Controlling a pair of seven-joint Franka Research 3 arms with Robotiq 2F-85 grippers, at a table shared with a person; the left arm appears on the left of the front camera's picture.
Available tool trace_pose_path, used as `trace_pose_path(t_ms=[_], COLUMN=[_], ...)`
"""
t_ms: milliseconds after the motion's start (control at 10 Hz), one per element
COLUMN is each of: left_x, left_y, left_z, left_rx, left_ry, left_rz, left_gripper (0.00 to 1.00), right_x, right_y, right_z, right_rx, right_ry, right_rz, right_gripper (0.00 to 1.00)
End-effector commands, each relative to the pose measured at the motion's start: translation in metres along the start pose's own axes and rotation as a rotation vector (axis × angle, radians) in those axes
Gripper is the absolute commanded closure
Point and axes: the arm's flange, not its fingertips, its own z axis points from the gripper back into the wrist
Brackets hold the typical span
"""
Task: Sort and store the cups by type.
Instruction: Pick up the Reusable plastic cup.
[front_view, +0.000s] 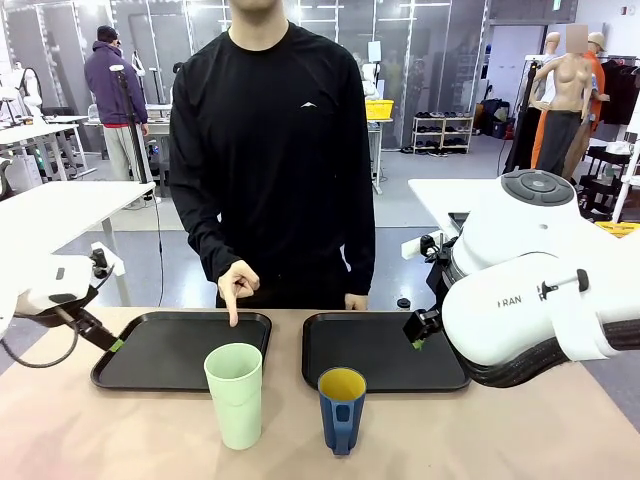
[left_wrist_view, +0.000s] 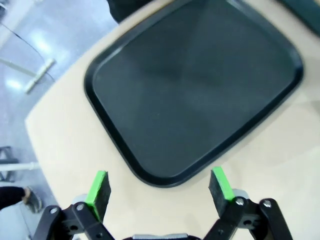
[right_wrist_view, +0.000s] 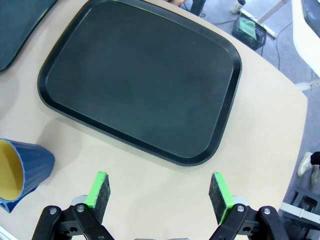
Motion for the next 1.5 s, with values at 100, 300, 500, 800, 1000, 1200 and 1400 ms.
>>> trace_pose_path(t_ms=[100, 300, 500, 800, 1000, 1200, 1400], left_x=[-0.065, -0.081, -0.09, -0.099, -0.109, -0.12, -0.131], left_y=[0.011, 0.021, 0.025, 0.024, 0.023, 0.024, 0.026], left_z=[-0.012, -0.019, -0.029, -0.019, -0.007, 0.002, 0.006], left_rx=[-0.096, -0.15, -0.165, -0.07, -0.005, 0.011, -0.076], left_ry=[-0.075, -0.108, -0.118, -0.03, 0.029, -0.028, -0.096], left_rz=[-0.112, -0.172, -0.189, -0.28, -0.363, -0.397, -0.404], left_gripper=[0.0, 0.0, 0.0, 0.0, 0.0, 0.0, 0.0], right_x=[0.0, 0.0, 0.0, 0.0, 0.0, 0.0, 0.0], right_y=[0.0, 0.0, 0.0, 0.0, 0.0, 0.0, 0.0], right_z=[0.0, 0.0, 0.0, 0.0, 0.0, 0.0, 0.0], right_rx=[0.0, 0.0, 0.0, 0.0, 0.0, 0.0, 0.0], right_ry=[-0.001, -0.001, -0.001, -0.001, -0.001, -0.001, -0.001], right_rz=[0.0, 0.0, 0.0, 0.0, 0.0, 0.0, 0.0], right_gripper=[0.0, 0.0, 0.0, 0.0, 0.0, 0.0, 0.0])
